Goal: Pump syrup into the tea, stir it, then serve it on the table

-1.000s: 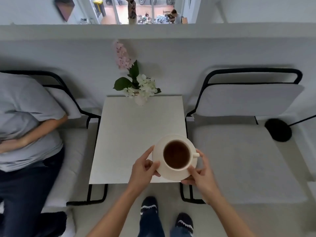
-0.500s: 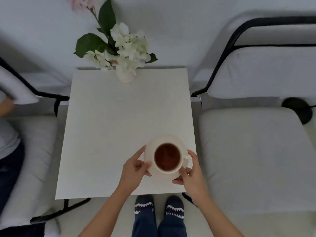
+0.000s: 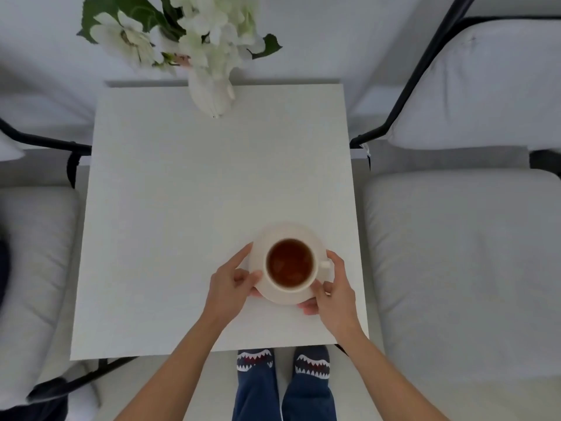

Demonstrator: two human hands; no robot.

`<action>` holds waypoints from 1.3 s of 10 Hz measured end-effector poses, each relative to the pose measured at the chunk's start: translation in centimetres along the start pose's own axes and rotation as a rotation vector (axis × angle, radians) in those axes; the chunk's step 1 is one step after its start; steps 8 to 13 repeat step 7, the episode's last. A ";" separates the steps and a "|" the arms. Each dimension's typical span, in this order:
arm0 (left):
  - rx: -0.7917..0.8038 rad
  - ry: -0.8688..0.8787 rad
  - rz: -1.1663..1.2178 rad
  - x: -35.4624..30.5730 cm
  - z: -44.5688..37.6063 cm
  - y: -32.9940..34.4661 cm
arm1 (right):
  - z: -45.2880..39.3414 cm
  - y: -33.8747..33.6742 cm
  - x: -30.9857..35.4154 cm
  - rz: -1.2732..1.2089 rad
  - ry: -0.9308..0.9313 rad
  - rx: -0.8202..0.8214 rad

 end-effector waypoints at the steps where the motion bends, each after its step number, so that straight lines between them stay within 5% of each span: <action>1: -0.010 0.015 -0.018 -0.3 -0.1 0.1 | -0.1 -0.1 0.1 0.002 -0.007 -0.016; 7: -0.011 0.085 -0.321 -2.2 -0.1 0.0 | -0.7 -1.6 2.2 0.191 0.034 0.040; 13: -0.011 0.085 -0.321 -2.2 -0.1 0.0 | -0.7 -1.6 2.2 0.191 0.034 0.040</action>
Point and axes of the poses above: each hand's wrist, its own z-axis away from the middle knuckle, its own y-axis out of the palm, x = y × z, the point moved 3 cm from there along -z, towards the middle knuckle, and after that the axes turned 6 degrees about x, right-handed, at the moved point
